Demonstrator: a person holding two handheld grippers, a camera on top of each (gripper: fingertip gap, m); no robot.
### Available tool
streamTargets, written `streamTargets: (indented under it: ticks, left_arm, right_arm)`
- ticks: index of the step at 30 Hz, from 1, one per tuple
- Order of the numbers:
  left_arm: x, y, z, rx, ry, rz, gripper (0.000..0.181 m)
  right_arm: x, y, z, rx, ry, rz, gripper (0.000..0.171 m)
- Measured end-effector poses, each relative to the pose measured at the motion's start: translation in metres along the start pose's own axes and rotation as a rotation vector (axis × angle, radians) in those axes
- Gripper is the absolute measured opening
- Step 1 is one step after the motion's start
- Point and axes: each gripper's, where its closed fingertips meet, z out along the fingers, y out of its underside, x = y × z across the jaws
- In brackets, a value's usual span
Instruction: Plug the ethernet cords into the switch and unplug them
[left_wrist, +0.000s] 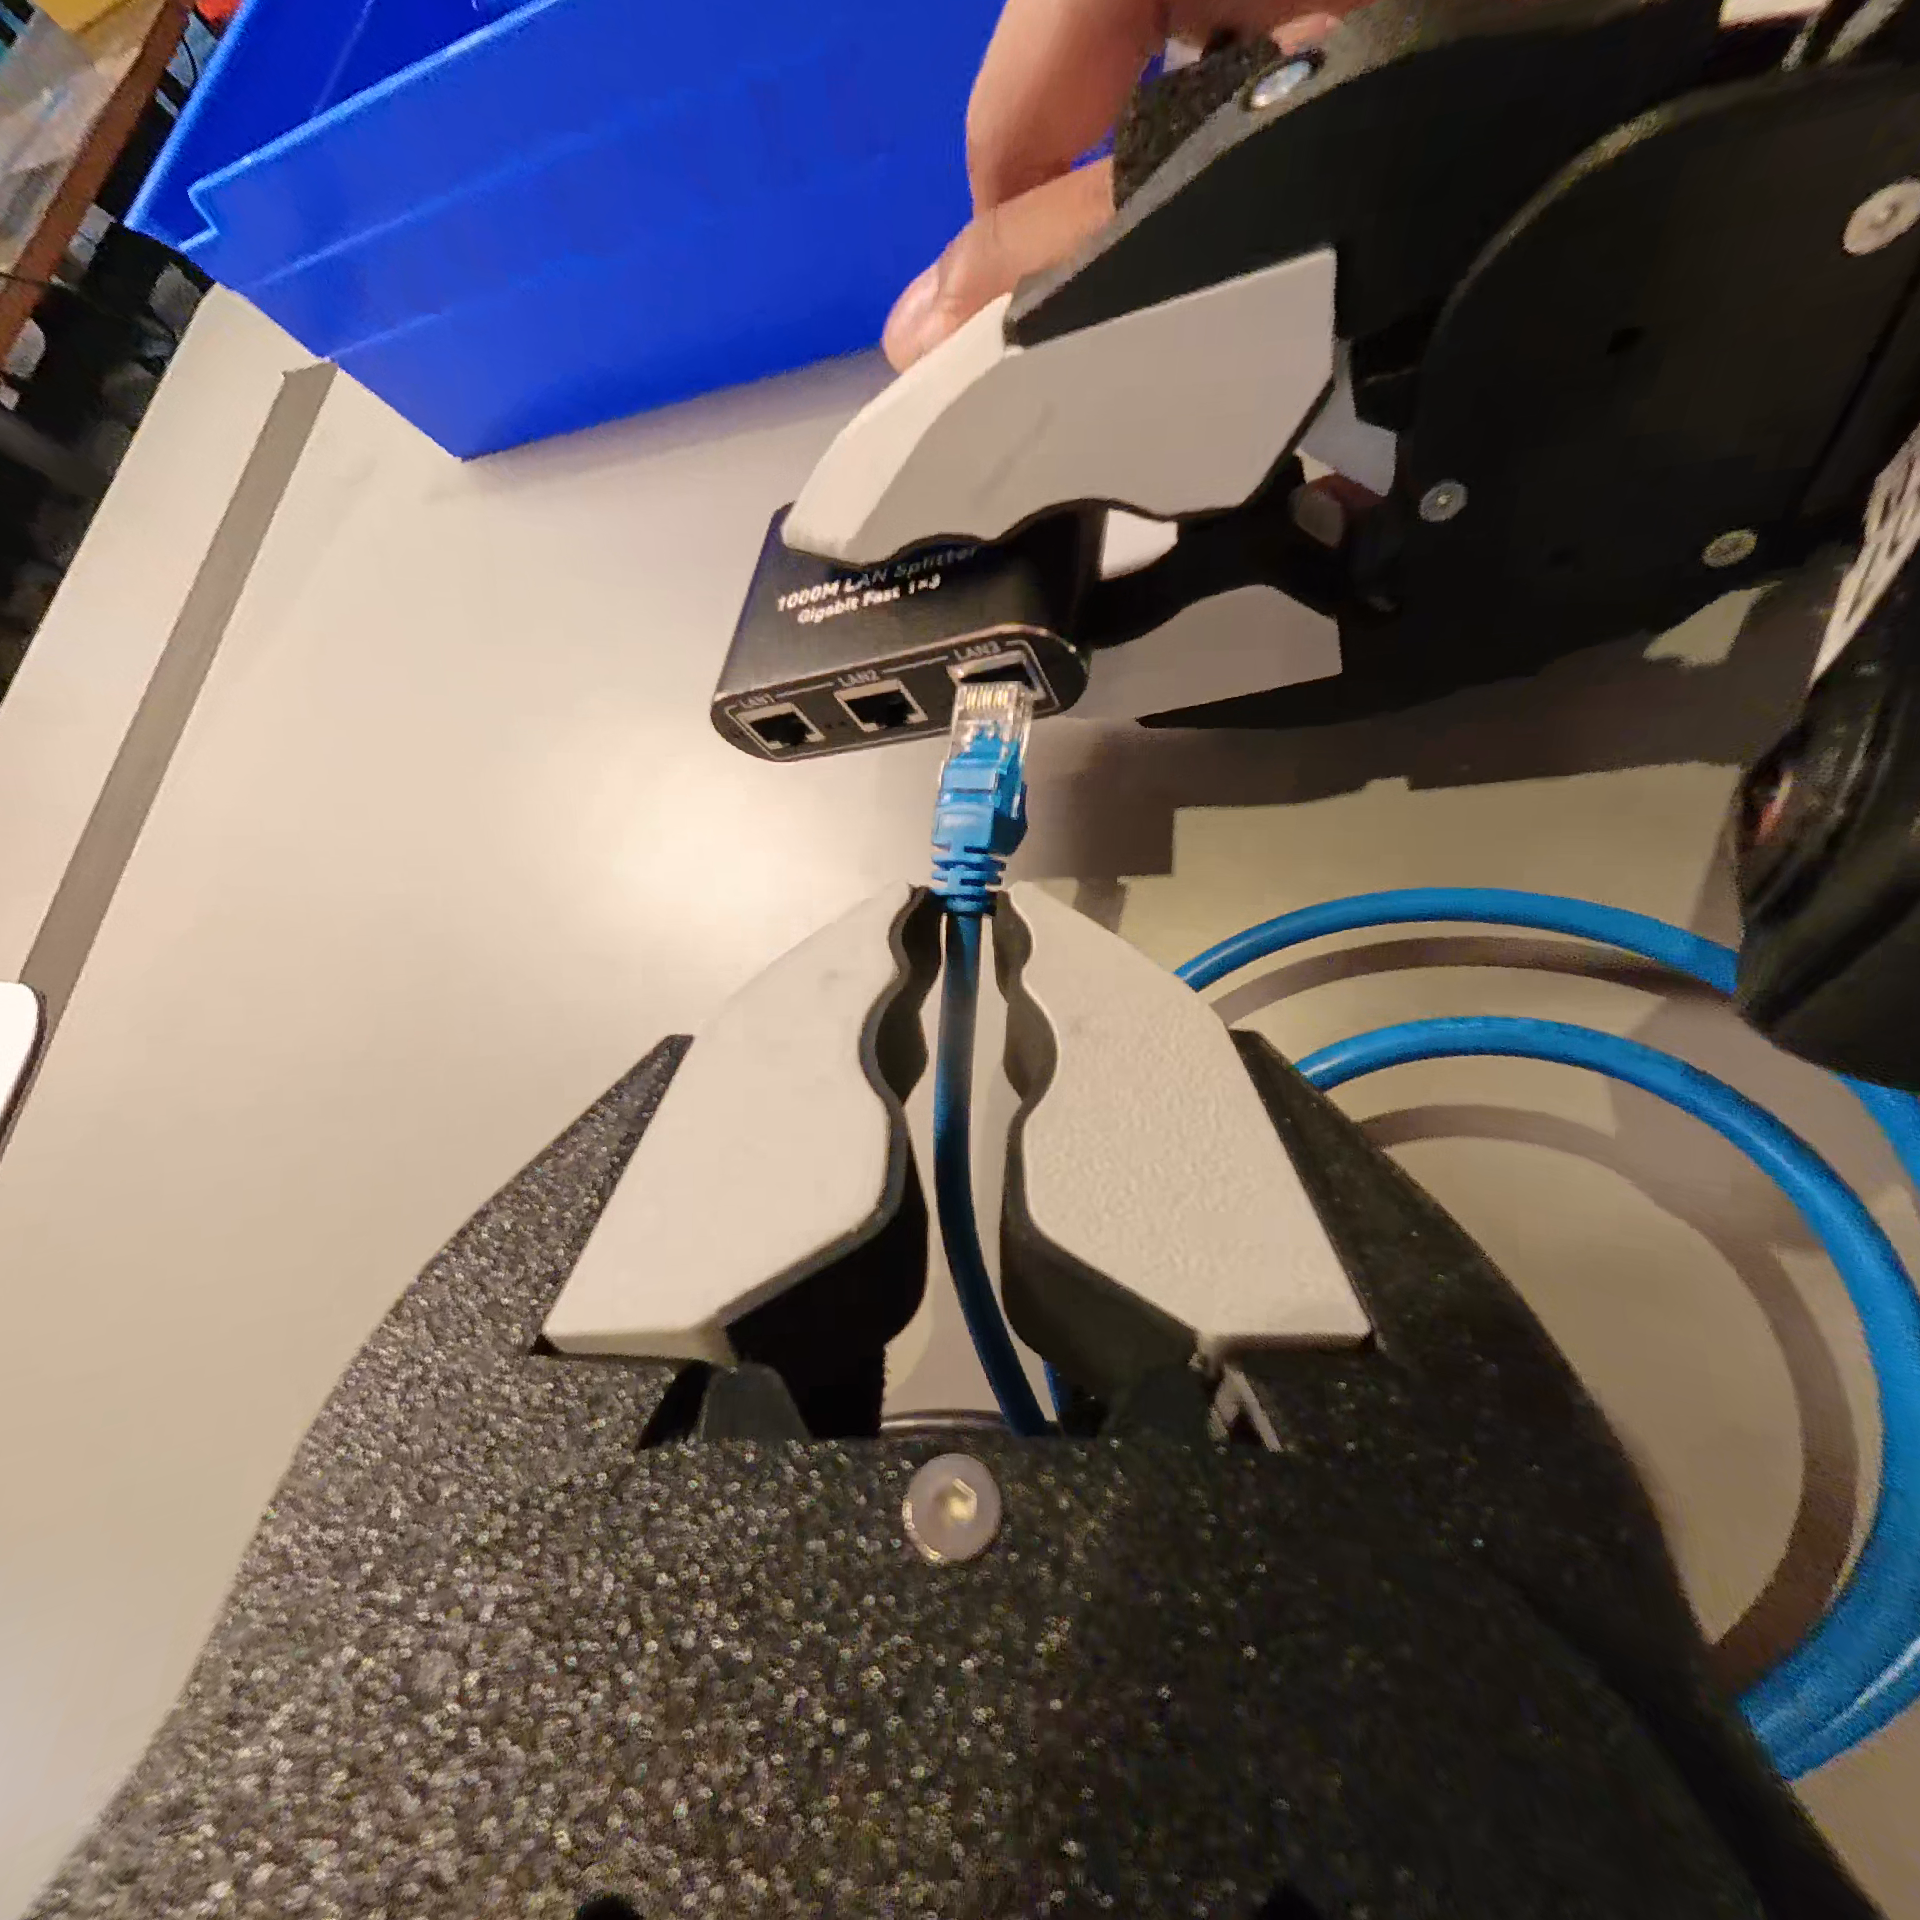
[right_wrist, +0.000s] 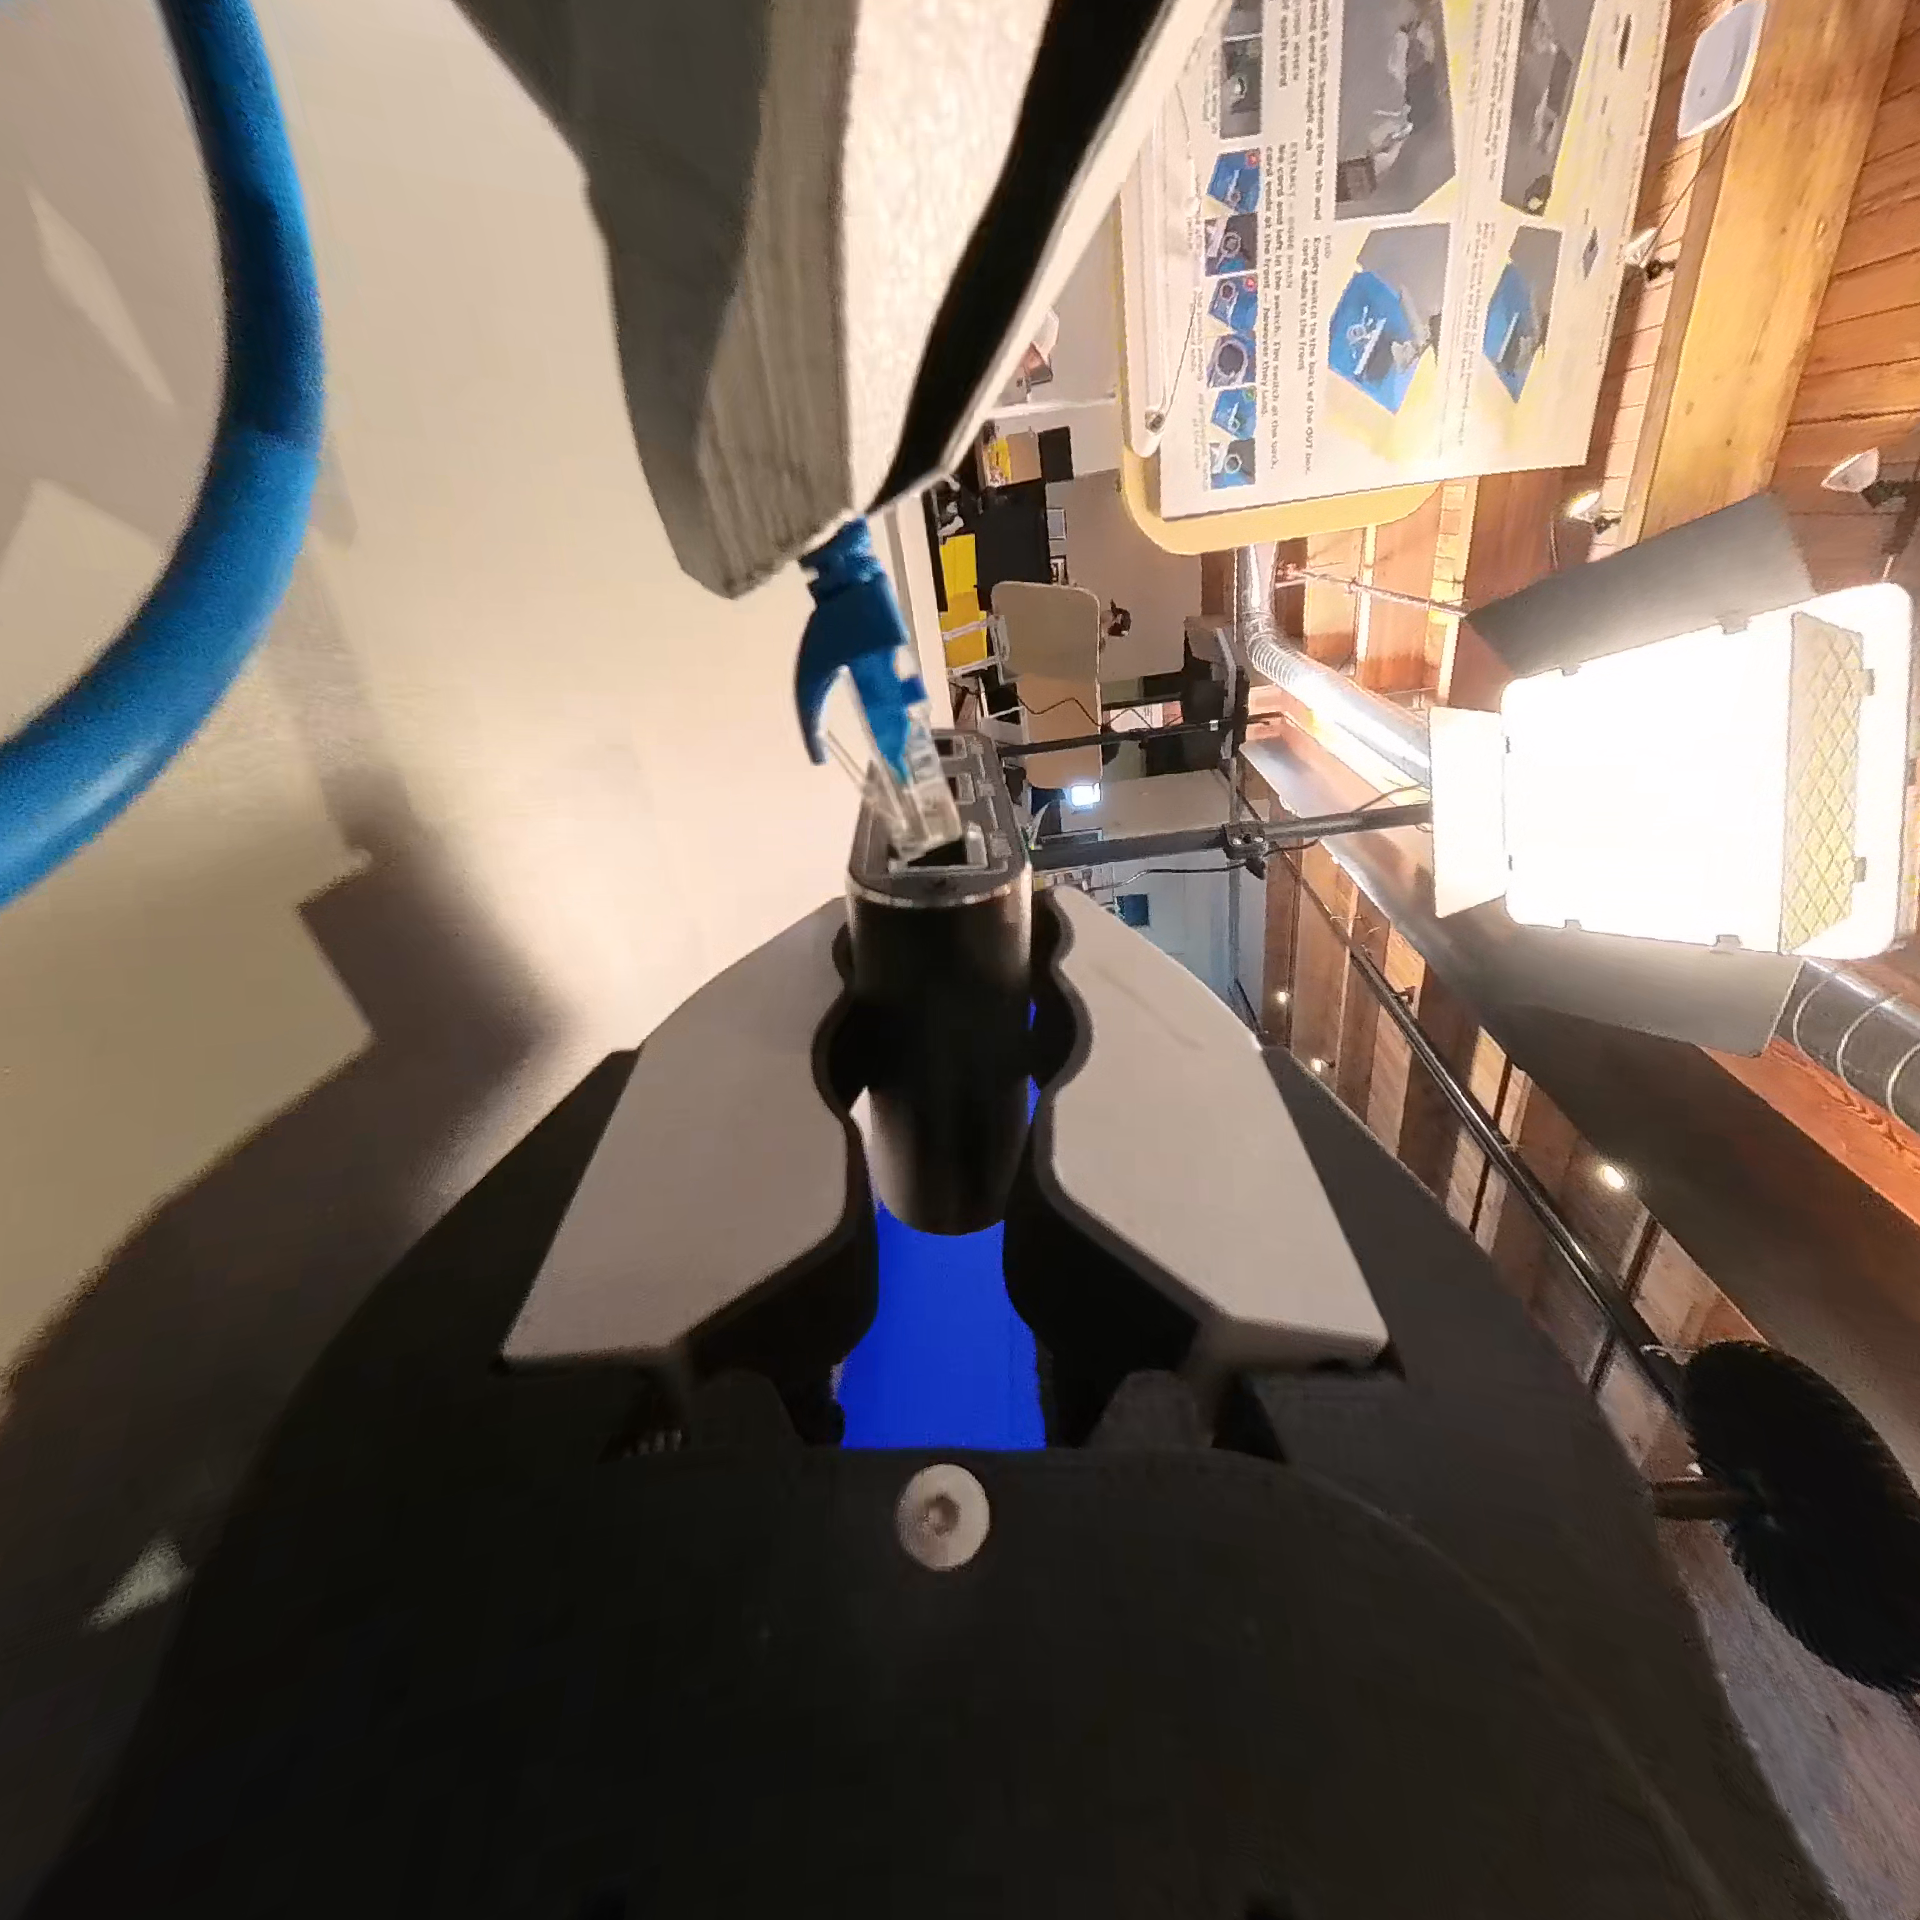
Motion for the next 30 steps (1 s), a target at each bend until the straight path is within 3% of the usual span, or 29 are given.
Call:
streamTargets:
  ticks: [1, 19, 30]
  left_arm:
    - [0.0, 0.0, 0.0, 0.001, 0.003, -0.011, 0.011]
    - [0.002, 0.024, 0.006, -0.157, 0.007, -0.087, 0.011]
    - [0.004, 0.019, 0.003, -0.09, 0.056, -0.106, 0.011]
  right_arm:
    - [-0.001, -0.001, 0.0, 0.001, -0.004, -0.006, 0.028]
    - [-0.015, -0.006, 0.006, -0.093, -0.022, -0.194, 0.028]
    - [-0.019, -0.018, 0.003, -0.036, -0.065, -0.15, 0.028]
